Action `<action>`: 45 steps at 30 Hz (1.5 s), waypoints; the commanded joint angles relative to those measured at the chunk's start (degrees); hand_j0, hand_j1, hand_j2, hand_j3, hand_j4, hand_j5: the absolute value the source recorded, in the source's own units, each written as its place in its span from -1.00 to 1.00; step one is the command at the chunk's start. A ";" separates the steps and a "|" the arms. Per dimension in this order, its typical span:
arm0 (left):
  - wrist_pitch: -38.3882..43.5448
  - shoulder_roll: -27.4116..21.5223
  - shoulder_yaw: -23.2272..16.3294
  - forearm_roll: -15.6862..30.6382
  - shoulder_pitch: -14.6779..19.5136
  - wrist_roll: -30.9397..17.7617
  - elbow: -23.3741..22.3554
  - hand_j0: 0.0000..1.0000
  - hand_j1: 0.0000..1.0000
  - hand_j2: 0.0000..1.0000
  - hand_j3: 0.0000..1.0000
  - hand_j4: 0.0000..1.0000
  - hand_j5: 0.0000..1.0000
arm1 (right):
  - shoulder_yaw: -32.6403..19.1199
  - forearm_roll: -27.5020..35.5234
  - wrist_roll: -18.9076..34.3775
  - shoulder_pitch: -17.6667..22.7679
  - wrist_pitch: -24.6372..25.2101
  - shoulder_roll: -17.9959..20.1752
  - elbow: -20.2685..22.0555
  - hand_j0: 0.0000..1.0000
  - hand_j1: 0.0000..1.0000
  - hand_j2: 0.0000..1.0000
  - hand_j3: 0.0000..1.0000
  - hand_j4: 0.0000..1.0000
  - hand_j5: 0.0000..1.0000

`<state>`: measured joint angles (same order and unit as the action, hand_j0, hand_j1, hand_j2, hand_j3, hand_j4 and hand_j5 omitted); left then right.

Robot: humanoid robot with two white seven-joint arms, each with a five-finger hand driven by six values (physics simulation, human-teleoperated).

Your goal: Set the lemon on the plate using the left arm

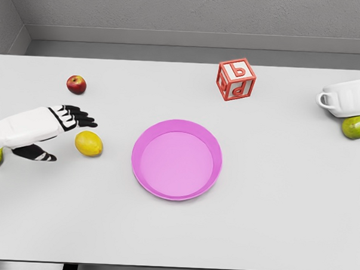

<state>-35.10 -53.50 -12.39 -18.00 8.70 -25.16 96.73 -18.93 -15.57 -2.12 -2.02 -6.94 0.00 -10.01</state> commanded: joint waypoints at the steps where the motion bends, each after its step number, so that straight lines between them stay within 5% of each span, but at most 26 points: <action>1: 0.10 2.00 -0.09 -0.37 0.00 -1.47 -0.40 1.00 1.00 1.00 1.00 1.00 1.00 | 0.04 0.01 0.01 0.00 0.00 0.00 -0.01 1.00 1.00 1.00 1.00 1.00 1.00; 14: 0.10 8.59 -3.17 -6.35 5.36 -1.47 -8.58 1.00 1.00 1.00 1.00 1.00 1.00 | 0.04 0.01 0.01 0.00 0.00 0.00 -0.01 1.00 1.00 1.00 1.00 1.00 1.00; 28: 0.10 9.91 -3.35 -8.63 5.36 -1.56 -8.84 1.00 1.00 1.00 1.00 1.00 1.00 | 0.04 0.01 0.01 0.00 0.00 0.00 -0.01 1.00 1.00 1.00 1.00 1.00 1.00; 45: 0.10 10.87 -4.49 -12.59 5.63 -1.56 -9.37 0.57 0.57 0.57 0.57 0.57 0.57 | -0.05 0.01 0.01 0.00 0.00 0.00 0.08 1.00 1.00 1.00 1.00 1.00 1.00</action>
<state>-35.12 -42.72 -16.79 -30.33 14.33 -26.75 87.30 -18.93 -15.57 -2.12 -2.02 -6.94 0.00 -10.01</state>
